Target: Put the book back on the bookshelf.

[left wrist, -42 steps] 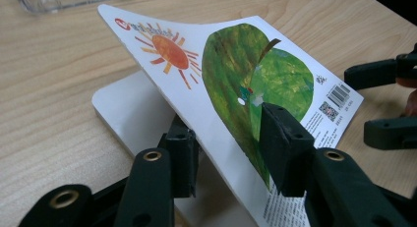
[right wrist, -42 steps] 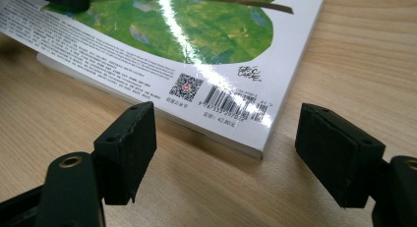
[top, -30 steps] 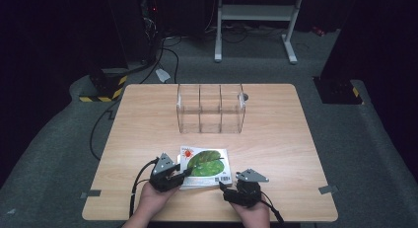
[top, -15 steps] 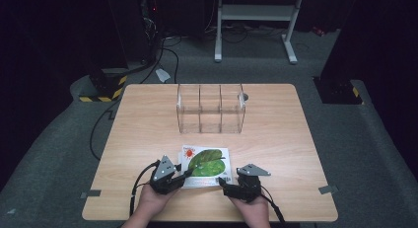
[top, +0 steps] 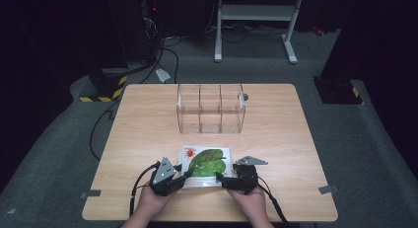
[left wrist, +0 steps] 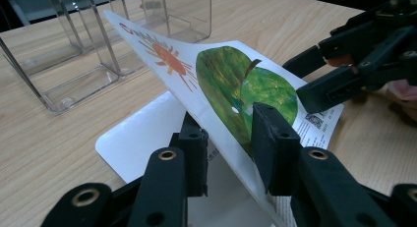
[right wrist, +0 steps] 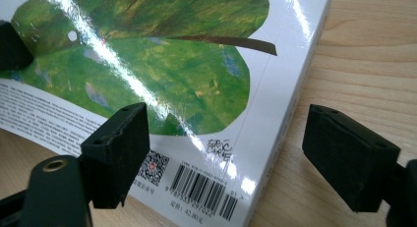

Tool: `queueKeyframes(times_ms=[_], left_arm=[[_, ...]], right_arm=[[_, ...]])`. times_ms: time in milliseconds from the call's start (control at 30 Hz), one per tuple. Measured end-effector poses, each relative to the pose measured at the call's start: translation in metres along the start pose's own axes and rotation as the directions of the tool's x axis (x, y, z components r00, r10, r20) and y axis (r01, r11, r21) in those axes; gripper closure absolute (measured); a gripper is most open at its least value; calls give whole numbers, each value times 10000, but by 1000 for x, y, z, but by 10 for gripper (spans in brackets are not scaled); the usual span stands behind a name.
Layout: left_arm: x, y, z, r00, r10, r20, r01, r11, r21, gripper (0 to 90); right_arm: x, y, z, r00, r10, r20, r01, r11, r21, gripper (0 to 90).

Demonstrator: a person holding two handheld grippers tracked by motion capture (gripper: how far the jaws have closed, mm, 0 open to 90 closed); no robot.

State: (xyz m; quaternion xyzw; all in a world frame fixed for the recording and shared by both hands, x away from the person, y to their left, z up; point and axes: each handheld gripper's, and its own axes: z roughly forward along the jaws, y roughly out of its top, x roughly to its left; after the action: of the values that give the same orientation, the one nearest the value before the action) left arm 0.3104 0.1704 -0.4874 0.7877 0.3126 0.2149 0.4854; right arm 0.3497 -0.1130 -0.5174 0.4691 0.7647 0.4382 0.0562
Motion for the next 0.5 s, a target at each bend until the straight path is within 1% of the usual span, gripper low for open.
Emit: queueKeyframes(times_ms=[33, 67, 100, 133, 167, 233, 300, 367, 467, 500], left_arm=[[-1, 0, 0, 10000, 88, 4, -88, 9999, -81, 679], [-1, 0, 0, 10000, 88, 4, -88, 9999, -81, 680], [-1, 0, -1, 9998, 195, -32, -196, 9997, -113, 680], [-2, 0, -1, 9997, 261, -42, -261, 9996, -142, 680], [-3, 0, -1, 9992, 387, -60, -387, 9992, -121, 680], [-4, 0, -1, 9987, 494, -99, -496, 9986, -172, 680], [-4, 0, -1, 9985, 531, -109, -533, 9984, -179, 680], [-4, 0, -1, 9981, 611, -110, -612, 9980, -165, 680], [-4, 0, -1, 9983, 577, -96, -579, 9982, -157, 680], [-3, 0, -1, 9983, 573, -105, -575, 9982, -160, 680]], right_arm=[[-4, 1, 3, 9996, 194, -214, -193, 9998, 40, 191], [-5, 1, 3, 9991, 318, -268, -316, 9995, 67, 190], [-5, 1, 3, 9991, 318, -268, -316, 9995, 67, 190], [-7, 2, 5, 9980, 472, -420, -467, 9988, 148, 170], [-7, 2, 5, 9980, 472, -420, -467, 9988, 148, 170], [-8, 3, 7, 9957, 733, -570, -721, 9971, 231, 157], [-9, 3, 8, 9950, 803, -594, -790, 9966, 238, 155], [-8, 5, 10, 9927, 953, -737, -928, 9950, 365, 145], [-7, 6, 11, 9929, 890, -787, -863, 9956, 370, 157], [-6, 7, 11, 9941, 825, -701, -808, 9964, 273, 157]])
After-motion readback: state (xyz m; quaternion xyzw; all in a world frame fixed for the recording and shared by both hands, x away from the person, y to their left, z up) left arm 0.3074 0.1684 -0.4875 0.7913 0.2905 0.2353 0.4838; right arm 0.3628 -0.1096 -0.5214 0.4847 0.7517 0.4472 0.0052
